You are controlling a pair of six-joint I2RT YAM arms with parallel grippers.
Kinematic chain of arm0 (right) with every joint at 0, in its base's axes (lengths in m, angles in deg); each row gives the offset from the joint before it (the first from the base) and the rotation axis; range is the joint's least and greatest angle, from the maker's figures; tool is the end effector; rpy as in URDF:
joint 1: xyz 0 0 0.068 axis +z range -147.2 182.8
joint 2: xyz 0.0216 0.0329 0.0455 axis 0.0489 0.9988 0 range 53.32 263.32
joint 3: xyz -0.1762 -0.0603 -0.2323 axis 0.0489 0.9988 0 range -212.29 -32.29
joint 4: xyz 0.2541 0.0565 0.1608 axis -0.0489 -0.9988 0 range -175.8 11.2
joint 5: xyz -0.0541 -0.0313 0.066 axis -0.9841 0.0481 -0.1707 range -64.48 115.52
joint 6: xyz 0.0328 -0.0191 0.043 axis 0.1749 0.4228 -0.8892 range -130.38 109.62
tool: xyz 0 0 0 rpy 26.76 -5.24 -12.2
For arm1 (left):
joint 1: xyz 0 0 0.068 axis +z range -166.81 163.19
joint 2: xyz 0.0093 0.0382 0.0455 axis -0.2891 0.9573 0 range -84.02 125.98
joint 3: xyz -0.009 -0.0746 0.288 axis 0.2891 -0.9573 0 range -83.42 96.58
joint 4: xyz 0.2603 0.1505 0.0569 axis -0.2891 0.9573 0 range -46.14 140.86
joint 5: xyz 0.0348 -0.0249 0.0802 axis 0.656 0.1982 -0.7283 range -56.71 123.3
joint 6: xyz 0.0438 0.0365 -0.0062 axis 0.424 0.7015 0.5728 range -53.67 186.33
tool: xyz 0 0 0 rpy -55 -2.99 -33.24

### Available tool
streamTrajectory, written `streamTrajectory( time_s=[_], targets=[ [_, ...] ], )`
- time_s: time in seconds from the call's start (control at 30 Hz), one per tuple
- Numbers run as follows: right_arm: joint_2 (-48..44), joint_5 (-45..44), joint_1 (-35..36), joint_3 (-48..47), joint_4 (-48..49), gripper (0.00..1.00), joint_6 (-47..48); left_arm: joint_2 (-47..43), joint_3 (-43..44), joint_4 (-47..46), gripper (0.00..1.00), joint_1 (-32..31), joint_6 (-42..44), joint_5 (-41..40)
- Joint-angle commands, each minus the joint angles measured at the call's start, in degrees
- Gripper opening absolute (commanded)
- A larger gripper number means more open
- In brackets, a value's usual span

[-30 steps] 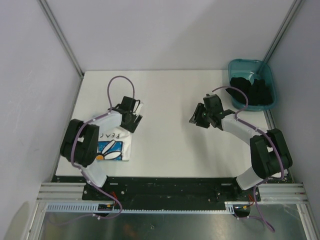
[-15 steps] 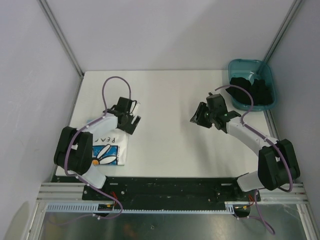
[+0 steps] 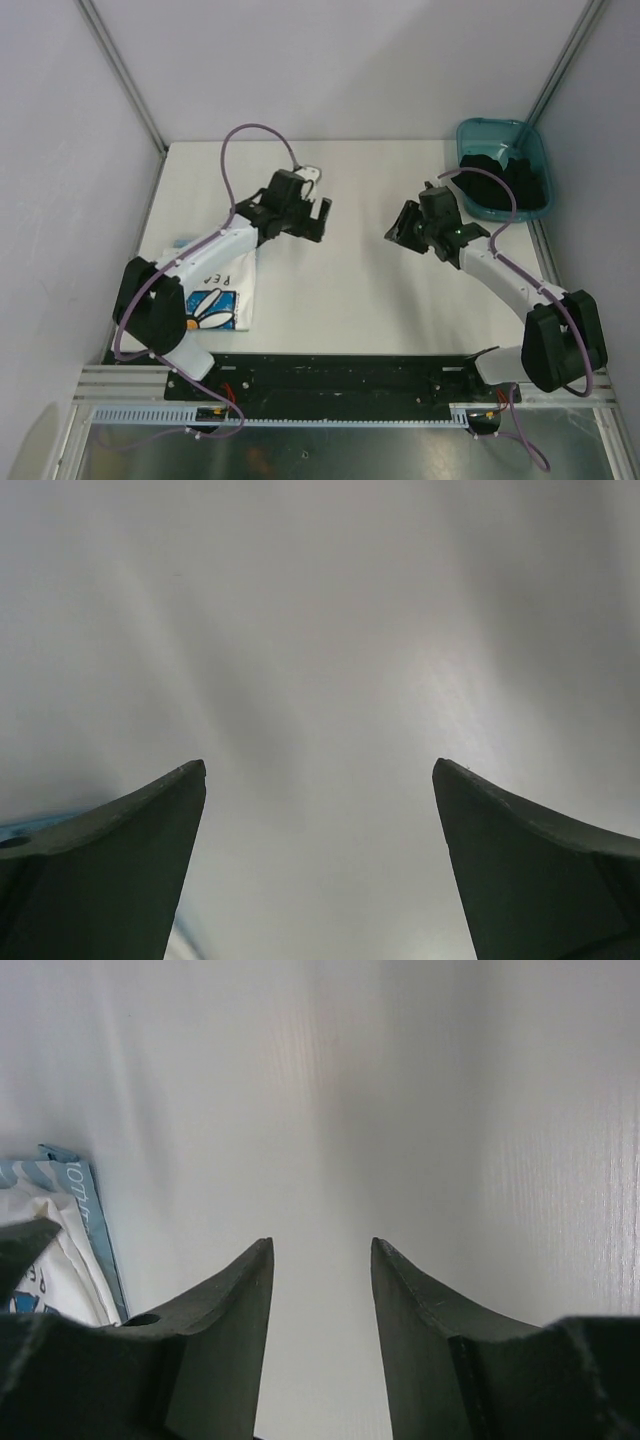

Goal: Fold and stack the t-shirts
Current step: Put the neatly folded tshirt into the corner of the board with the left arm

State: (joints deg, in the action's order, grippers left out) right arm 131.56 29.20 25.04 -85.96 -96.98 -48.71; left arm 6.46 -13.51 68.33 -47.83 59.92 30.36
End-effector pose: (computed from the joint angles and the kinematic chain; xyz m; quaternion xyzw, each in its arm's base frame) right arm 0.3095 0.1294 0.2525 0.1154 0.9085 0.2274 0.3310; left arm 0.3420 -0.2033 0.2755 0.1874 0.9046 -0.1002 0.3696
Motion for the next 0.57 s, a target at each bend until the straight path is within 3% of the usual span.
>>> streamTrajectory(
  time_s=[0.0,0.23,0.53],
  targets=[
    [-3.10,-2.42,-0.29,0.18,0.33,0.49,-0.56,-1.72,2.42,-1.57,0.99,-5.52,-11.70,1.02],
    [-5.43,-4.45,0.22,0.19,-0.09,0.49,-0.04,-4.74,1.59,-1.85,0.99,-7.01,-17.28,-2.39],
    [-6.53,-4.98,0.18,-0.01,1.34,0.50,0.07,-6.05,2.64,-1.77,0.99,-7.25,-13.34,-5.56]
  ],
)
